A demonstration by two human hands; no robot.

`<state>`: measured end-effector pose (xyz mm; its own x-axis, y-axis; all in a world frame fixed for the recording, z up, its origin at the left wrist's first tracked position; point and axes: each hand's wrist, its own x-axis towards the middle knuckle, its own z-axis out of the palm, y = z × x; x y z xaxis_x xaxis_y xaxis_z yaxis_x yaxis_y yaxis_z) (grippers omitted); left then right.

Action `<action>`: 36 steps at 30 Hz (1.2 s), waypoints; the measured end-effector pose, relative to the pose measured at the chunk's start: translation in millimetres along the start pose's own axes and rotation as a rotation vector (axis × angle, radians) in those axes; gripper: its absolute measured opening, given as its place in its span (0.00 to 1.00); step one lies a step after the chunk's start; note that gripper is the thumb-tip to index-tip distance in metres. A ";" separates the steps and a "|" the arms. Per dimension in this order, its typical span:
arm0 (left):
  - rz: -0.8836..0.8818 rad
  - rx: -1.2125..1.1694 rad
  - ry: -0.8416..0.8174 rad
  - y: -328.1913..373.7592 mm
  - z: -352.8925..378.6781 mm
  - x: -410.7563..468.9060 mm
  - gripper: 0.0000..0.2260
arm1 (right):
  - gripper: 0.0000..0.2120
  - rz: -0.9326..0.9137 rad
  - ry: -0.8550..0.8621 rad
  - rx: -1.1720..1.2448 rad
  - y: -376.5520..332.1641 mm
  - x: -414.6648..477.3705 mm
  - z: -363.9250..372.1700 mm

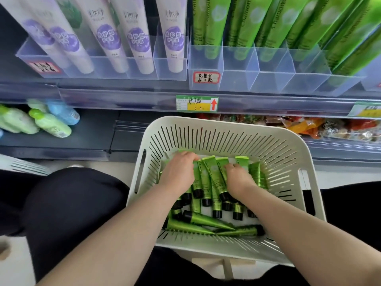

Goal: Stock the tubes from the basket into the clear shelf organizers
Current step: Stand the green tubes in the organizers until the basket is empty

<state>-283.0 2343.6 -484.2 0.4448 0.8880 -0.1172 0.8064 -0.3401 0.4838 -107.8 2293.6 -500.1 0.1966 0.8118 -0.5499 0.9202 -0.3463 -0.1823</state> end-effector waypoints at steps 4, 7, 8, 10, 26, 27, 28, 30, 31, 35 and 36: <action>-0.041 -0.033 0.018 -1.9 -0.5 2.2 0.13 | 0.26 0.062 0.031 0.043 -9.4 -6.5 18.0; -0.060 -0.066 0.047 1.3 -2.7 5.6 0.12 | 0.34 0.049 0.031 0.093 -12.9 -11.4 28.0; -0.060 -0.071 0.056 2.1 -2.9 5.9 0.12 | 0.37 0.042 0.025 0.094 -13.9 -9.0 27.9; -0.056 -0.066 0.059 2.6 -2.7 5.6 0.12 | 0.43 0.038 -0.019 0.082 -17.0 -1.4 25.1; -0.045 -0.038 -0.019 4.4 -0.2 0.4 0.12 | 0.21 -0.170 0.247 0.230 24.8 -23.0 -56.9; -0.046 -0.036 -0.041 6.1 1.4 2.6 0.12 | 0.20 -0.221 0.268 0.212 28.6 -28.2 -67.6; -0.055 -0.036 -0.074 8.3 3.1 5.6 0.12 | 0.19 -0.266 0.277 0.189 32.5 -33.9 -77.4; -0.097 -0.036 -0.145 15.4 7.9 12.3 0.14 | 0.14 -0.324 0.272 0.124 42.2 -45.7 -92.6; -0.128 -0.039 -0.177 20.3 11.3 15.4 0.15 | 0.13 -0.336 0.263 0.085 47.7 -51.1 -97.6; -0.323 -0.061 -0.218 40.1 32.0 23.6 0.22 | 0.12 -0.332 0.198 0.017 61.5 -64.5 -98.6; -0.374 -0.048 -0.221 43.3 36.8 24.8 0.24 | 0.12 -0.328 0.185 0.016 61.5 -64.6 -96.0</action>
<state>-222.7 2339.4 -498.1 0.2022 0.8580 -0.4723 0.9110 0.0121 0.4121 -31.4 2264.9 -397.5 -0.0484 0.9514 -0.3041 0.9392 -0.0602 -0.3380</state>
